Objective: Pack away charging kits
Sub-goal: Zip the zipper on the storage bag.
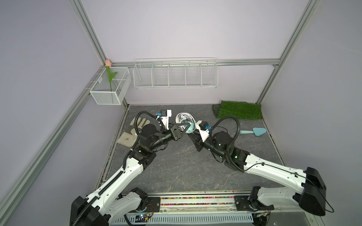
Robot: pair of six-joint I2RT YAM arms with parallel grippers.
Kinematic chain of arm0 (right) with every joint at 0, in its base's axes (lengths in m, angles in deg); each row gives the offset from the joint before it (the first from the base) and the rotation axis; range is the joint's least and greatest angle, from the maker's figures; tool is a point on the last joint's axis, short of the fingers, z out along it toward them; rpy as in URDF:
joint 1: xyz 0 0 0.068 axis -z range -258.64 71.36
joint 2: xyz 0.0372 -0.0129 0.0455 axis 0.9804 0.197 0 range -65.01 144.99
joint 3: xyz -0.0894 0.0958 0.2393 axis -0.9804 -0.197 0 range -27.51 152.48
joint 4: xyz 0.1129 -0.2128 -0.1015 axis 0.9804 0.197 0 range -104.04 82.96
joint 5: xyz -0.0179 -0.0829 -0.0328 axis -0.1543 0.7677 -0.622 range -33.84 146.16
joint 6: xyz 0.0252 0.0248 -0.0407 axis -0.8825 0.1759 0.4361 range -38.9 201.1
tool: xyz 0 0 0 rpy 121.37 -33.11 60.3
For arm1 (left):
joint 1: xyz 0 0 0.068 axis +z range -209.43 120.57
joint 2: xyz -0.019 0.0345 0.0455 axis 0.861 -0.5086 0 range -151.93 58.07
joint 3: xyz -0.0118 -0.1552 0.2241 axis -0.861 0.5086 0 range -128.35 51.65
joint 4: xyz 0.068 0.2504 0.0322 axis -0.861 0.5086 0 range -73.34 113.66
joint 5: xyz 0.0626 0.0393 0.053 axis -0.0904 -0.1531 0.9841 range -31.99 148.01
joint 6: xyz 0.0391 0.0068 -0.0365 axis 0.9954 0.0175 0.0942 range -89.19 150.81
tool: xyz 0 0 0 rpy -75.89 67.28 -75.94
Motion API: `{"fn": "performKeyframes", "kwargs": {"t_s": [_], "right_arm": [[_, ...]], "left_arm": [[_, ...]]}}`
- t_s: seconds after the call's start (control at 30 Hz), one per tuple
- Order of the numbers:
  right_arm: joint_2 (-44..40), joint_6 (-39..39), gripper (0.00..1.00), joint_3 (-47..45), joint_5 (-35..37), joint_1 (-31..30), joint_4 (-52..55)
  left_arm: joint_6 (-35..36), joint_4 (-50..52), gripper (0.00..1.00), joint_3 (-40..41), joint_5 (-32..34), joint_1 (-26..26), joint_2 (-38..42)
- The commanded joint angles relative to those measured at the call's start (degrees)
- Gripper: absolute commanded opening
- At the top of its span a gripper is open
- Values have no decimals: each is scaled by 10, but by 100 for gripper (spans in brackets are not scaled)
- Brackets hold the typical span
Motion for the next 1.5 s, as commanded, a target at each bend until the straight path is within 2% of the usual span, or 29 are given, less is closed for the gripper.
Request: {"fn": "performKeyframes", "kwargs": {"t_s": [0.0,0.3,0.43,0.6,0.77,0.93,1.03,1.23,1.37,1.47], "right_arm": [[-13,3,20,7,16,5,-13],[-29,9,17,-6,30,4,-12],[-35,9,7,-7,30,5,-12],[-37,17,7,-7,40,5,-6],[-65,52,6,-33,59,22,23],[-107,79,6,-52,53,62,59],[-122,91,6,-52,26,84,79],[-134,141,6,-39,-34,113,110],[-108,184,6,3,-92,138,140],[-76,225,6,40,-109,149,156]], "left_arm": [[3,-9,0,-14,-9,-4,6],[5,-6,0,-13,-2,-4,11],[5,-7,0,-12,-2,-4,9],[7,-5,0,-14,-4,-4,8],[38,43,0,-27,-4,-4,14],[62,64,0,-32,-36,-4,14],[69,54,0,-35,-82,-5,7],[137,122,0,-67,-135,-21,-30],[223,219,0,-103,-93,-57,-45],[273,278,0,-133,-71,-77,-65]]}}
